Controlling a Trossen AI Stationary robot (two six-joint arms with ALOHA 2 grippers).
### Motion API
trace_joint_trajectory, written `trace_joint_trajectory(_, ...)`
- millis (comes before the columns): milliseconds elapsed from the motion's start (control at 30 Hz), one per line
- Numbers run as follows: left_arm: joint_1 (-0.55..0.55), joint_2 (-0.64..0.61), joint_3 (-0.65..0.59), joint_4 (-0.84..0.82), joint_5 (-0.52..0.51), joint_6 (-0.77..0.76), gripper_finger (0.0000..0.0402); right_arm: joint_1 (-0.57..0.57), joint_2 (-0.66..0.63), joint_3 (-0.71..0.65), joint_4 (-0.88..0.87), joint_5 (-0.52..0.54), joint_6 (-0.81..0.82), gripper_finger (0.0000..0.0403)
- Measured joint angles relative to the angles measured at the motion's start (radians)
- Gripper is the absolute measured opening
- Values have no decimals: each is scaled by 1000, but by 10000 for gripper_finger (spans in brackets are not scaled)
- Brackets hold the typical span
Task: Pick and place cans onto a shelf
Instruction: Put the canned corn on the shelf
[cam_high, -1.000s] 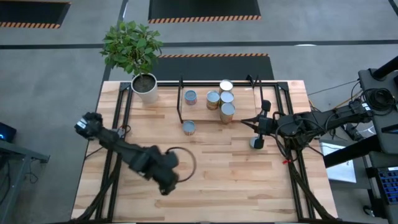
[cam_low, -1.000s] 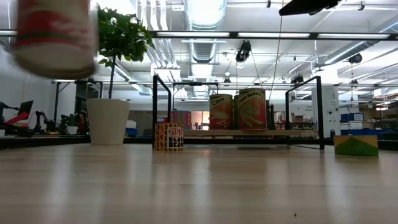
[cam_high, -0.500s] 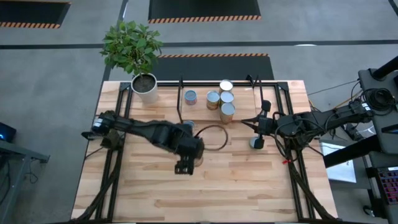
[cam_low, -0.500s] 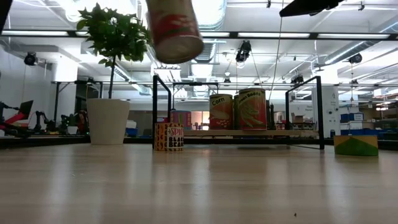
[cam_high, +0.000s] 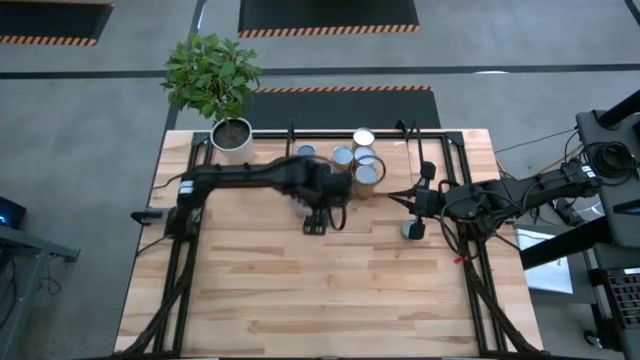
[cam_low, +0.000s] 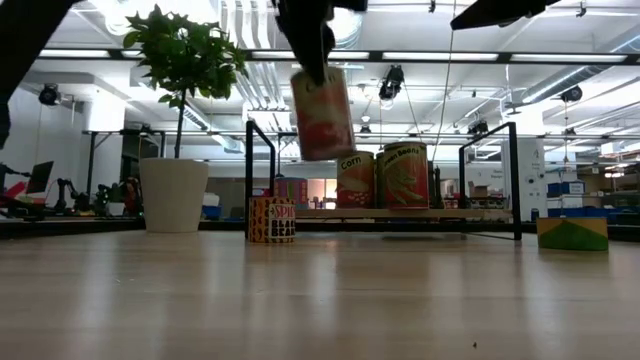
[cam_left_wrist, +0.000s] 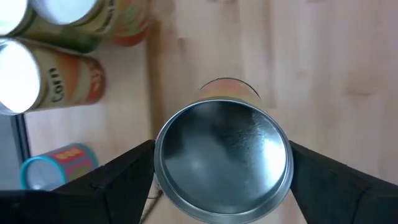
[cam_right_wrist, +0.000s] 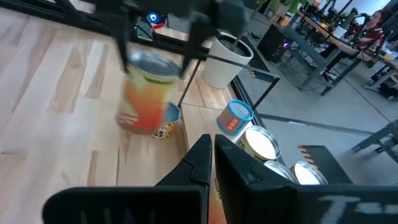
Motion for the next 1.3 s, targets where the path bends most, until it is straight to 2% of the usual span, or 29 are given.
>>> trace_joint_trajectory(200,109,72,16,39,0,96,309,0,0,0,-4,0,-3,9)
trace_joint_trajectory(533,193,215,208,23,0,194,309,0,0,0,-4,8,-41,9)
trace_joint_trajectory(767,219,211,135,27,1,222,309,0,-2,0,-5,8,-34,9)
trace_joint_trajectory(1133,222,209,129,91,1,247,309,0,-1,0,-6,8,-10,9)
trace_joint_trajectory(1300,229,209,124,112,0,248,326,0,-1,0,-11,8,-10,9)
